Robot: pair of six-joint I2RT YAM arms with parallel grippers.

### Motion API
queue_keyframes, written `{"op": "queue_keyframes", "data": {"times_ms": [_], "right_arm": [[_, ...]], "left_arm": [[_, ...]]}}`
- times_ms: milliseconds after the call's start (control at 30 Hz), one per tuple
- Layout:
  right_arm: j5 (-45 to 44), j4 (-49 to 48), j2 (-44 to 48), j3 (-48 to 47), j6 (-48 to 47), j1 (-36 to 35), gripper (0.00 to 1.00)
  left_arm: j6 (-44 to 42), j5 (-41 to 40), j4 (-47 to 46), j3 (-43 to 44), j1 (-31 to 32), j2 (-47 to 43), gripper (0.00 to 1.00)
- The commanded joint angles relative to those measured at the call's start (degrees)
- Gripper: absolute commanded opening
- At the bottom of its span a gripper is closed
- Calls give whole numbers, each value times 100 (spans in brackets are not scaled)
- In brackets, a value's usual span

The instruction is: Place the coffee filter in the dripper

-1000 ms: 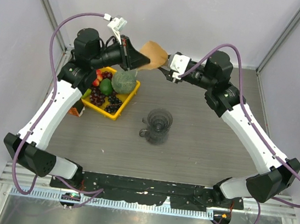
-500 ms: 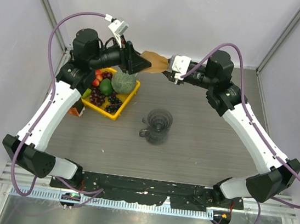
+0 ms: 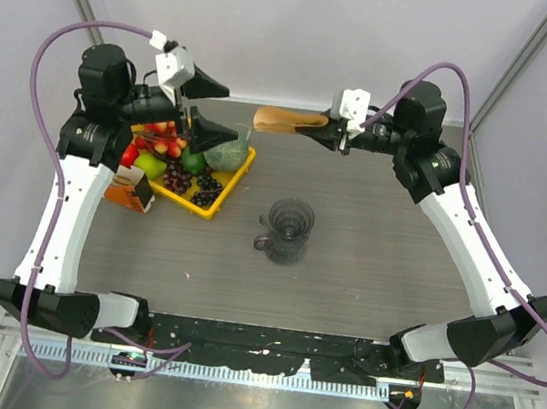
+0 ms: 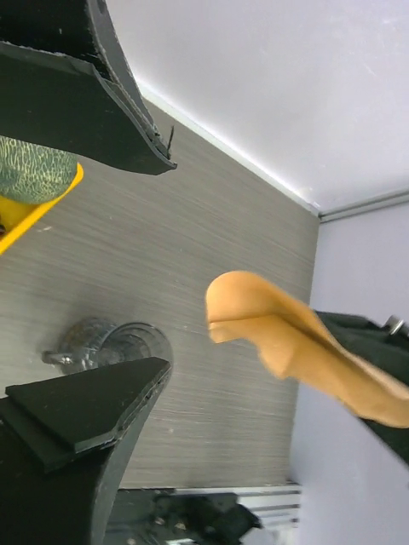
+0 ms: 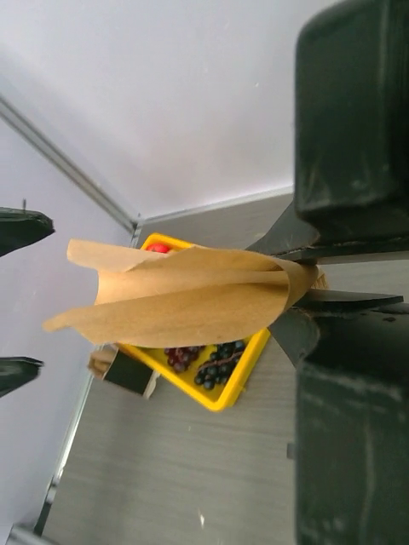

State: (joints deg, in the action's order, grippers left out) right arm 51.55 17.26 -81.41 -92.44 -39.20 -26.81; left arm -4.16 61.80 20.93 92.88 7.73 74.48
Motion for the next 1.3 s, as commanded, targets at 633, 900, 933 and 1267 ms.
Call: {"op": "queue_keyframes", "data": {"times_ms": [633,900,933,1267], "right_arm": [[1446,313,151,-125,765,18,14],[1393,313,134,-134,721,18,5],[1384,313,142,-134,703,18,5],[1217,919,213,-134,-34,26,16]], "left_arm": [[-2660,-142,237,-261,1363,-162,53],[-2423,-361,149,-429,1460,-240,8],[-2396,-405,114,-464,1460,-249,2],[-2546,-363,1412,-369,1135,-610,80]]}}
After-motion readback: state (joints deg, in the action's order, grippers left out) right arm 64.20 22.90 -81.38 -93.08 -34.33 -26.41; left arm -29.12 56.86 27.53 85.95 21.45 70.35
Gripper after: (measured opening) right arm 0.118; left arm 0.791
